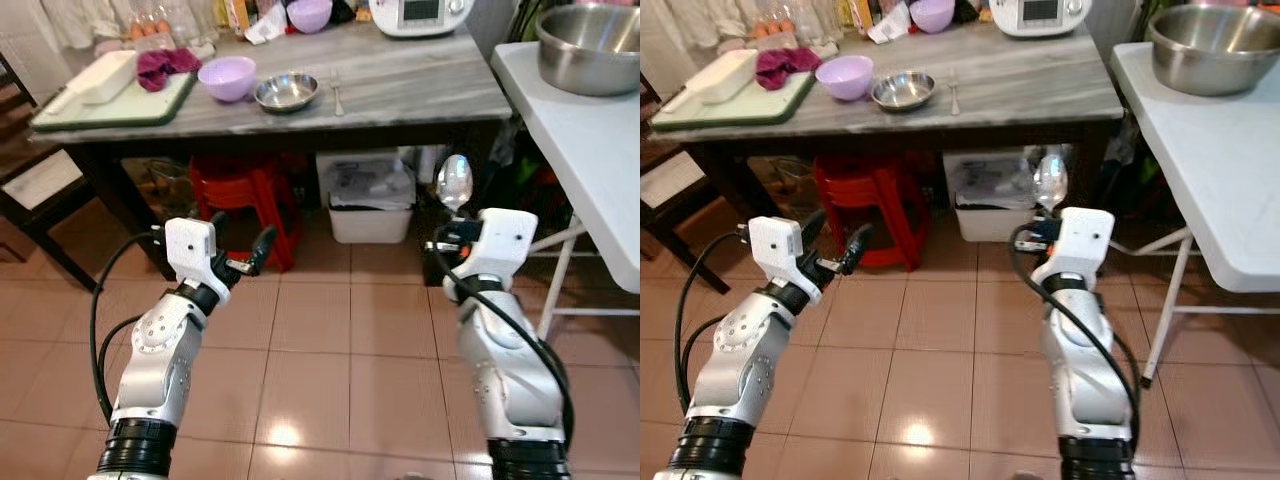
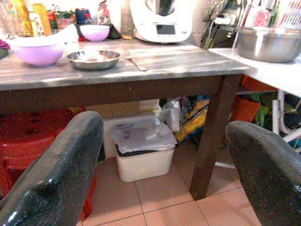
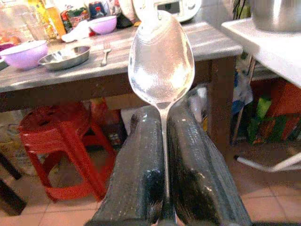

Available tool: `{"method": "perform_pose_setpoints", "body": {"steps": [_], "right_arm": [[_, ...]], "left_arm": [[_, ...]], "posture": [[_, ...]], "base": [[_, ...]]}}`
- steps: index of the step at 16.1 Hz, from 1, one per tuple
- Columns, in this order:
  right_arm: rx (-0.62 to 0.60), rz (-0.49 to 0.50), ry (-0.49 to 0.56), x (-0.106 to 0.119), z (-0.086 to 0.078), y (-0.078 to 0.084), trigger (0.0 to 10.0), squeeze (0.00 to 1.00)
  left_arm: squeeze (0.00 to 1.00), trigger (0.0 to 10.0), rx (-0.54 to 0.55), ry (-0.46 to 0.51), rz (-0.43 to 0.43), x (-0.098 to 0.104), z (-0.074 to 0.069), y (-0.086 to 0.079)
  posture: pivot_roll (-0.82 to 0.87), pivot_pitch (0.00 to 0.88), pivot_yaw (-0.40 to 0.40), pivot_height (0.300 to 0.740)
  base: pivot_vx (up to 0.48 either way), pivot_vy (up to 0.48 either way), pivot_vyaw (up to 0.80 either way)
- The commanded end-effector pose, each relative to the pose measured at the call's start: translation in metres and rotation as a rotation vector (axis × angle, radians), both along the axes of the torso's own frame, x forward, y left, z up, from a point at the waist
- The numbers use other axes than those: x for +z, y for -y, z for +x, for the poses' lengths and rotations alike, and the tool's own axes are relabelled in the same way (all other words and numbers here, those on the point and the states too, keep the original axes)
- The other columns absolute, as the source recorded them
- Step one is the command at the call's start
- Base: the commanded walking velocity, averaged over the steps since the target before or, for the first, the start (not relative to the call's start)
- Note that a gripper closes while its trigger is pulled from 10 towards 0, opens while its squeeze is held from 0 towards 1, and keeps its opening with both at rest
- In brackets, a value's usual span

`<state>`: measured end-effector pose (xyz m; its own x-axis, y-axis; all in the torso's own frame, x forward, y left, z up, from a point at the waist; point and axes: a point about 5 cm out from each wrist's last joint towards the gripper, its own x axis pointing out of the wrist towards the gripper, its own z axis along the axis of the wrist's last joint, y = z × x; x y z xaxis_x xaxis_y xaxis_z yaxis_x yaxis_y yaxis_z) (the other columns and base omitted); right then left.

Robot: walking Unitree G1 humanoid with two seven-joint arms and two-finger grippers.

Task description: Setting the table

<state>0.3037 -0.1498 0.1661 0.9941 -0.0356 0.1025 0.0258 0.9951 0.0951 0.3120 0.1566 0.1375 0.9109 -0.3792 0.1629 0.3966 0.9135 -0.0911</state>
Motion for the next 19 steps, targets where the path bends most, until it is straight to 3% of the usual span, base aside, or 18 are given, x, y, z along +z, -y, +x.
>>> {"method": "perform_pose_setpoints", "body": {"steps": [1,19], "right_arm": [[0.017,0.004,0.032,0.007,0.000,-0.005,10.0,0.00],[0.015,0.002,0.028,0.006,0.000,-0.005,10.0,0.00]], "left_arm": [[0.00,10.0,-0.003,0.012,0.003,0.003,-0.001,-0.002],[0.00,10.0,-0.047,-0.006,-0.008,-0.001,-0.006,0.010]], "posture": [[-0.16,0.115,0.116,0.740],[-0.16,0.122,0.115,0.740]], "base": [[0.480,0.000,0.00],[0.480,0.000,0.00]]}}
